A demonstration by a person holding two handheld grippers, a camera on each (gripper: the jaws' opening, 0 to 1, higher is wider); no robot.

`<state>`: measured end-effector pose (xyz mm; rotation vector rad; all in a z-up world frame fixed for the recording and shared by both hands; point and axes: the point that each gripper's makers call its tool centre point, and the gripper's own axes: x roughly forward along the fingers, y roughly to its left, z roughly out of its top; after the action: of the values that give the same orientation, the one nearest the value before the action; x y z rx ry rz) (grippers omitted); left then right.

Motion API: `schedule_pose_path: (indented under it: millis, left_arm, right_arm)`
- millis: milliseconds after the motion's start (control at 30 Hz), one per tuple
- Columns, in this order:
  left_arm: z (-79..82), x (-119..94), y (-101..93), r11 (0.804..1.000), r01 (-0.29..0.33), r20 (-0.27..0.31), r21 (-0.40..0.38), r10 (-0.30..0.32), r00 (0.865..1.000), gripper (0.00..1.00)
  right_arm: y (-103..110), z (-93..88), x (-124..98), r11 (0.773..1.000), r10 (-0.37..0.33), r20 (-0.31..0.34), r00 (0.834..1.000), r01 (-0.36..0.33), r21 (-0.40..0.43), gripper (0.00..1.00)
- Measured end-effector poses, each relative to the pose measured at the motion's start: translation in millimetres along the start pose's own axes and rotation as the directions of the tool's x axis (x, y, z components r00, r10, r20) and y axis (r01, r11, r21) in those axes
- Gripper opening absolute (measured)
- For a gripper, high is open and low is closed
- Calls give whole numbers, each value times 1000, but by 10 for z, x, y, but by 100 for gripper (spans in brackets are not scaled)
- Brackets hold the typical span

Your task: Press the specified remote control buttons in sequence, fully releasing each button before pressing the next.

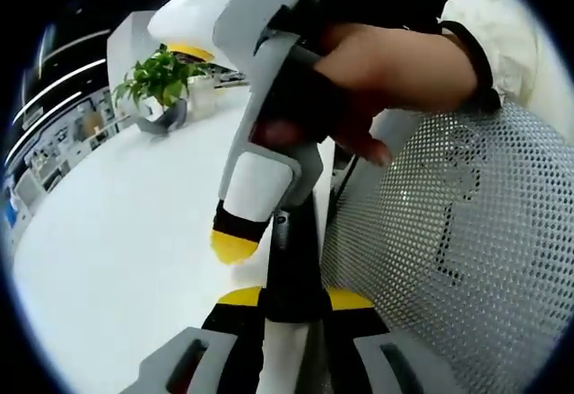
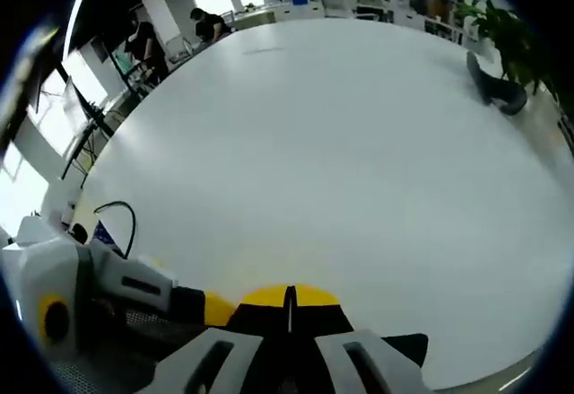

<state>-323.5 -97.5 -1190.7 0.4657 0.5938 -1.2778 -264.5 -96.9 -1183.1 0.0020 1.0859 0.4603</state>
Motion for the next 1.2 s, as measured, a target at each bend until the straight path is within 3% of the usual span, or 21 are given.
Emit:
schedule_pose_path:
  millis: [500, 833, 1200]
  left_arm:
    - [-50, -58, 80, 999, -41, -21, -15, 41, 999, 24]
    - [-72, -86, 87, 999, -41, -29, -17, 41, 999, 24]
    - [-110, -126, 100, 1000, -30, -34, -10, 29, 999, 25]
  right_arm:
    - [64, 113, -106, 1000, 20, 69, 997, -20, 2, 0]
    - [112, 41, -109, 999, 43, 34, 999, -43, -3, 0]
    - [223, -177, -130, 979, 143, -90, 986, -128, 156, 0]
